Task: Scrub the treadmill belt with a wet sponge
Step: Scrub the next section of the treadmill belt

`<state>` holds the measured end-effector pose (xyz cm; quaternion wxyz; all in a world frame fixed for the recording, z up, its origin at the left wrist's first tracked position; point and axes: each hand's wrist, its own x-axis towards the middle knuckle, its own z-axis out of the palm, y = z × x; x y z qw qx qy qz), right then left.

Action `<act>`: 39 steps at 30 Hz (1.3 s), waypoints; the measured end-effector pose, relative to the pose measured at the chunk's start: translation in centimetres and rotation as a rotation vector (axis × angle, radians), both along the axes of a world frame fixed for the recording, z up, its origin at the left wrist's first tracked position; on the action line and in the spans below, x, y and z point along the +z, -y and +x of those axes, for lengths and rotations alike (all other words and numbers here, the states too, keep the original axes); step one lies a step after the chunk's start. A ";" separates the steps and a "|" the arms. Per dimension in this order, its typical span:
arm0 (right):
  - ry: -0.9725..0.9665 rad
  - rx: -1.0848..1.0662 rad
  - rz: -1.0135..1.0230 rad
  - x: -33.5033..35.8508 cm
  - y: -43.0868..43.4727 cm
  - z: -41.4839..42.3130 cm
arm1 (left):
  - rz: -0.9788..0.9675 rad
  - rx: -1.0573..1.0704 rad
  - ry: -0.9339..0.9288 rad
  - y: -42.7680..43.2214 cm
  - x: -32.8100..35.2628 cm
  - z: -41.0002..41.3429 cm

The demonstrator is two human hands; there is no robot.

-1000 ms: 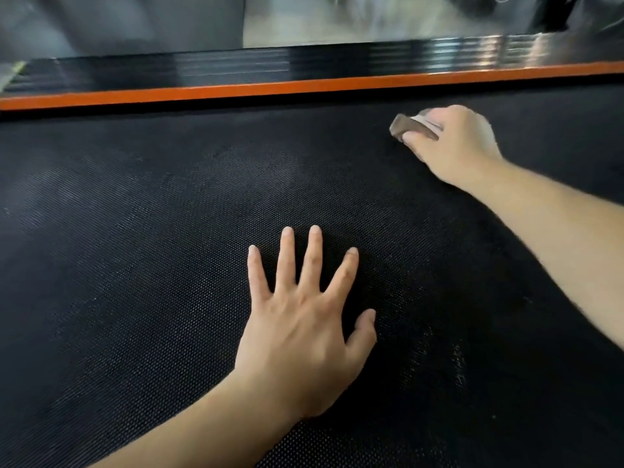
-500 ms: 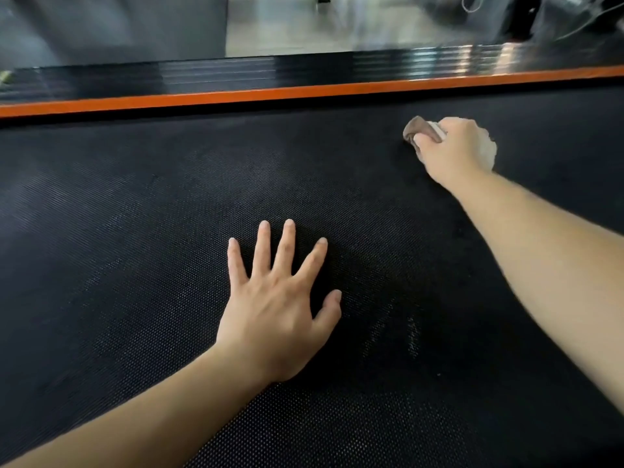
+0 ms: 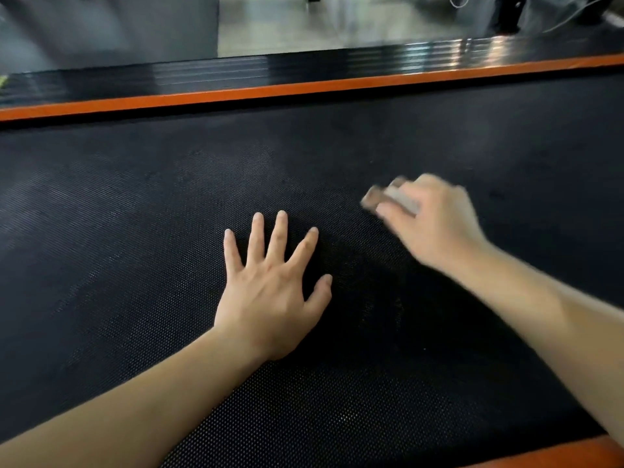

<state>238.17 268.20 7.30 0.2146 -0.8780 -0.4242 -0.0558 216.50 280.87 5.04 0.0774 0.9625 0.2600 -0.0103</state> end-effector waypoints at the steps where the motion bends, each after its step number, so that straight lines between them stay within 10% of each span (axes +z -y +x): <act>1: -0.019 0.081 -0.014 -0.2 0.9 -1.4 | -0.001 0.002 0.002 0.0 0.0 0.0; 7: 0.014 -0.334 0.005 1.0 2.2 4.6 | -0.007 0.003 -0.001 0.0 0.0 -0.1; 13: -0.010 0.077 -0.062 -0.2 4.8 -3.6 | -0.005 0.013 -0.008 -0.1 -0.1 -0.1; 18: 0.013 -0.322 -0.023 0.5 4.9 2.8 | -0.012 0.015 -0.017 -0.1 -0.2 -0.1; 23: -0.004 0.215 -0.054 -0.8 7.9 -4.8 | 0.006 0.019 -0.029 -0.1 -0.1 -0.1; 29: 0.097 -0.227 -0.059 0.0 8.4 1.8 | 0.008 0.026 -0.041 0.0 -0.1 0.0; 35: -0.083 0.316 -0.063 0.6 12.6 -6.9 | -0.004 0.017 -0.031 0.0 0.1 -0.2; 39: 0.027 -0.028 -0.034 0.8 13.1 -1.7 | 0.023 0.026 -0.064 0.2 0.2 -0.1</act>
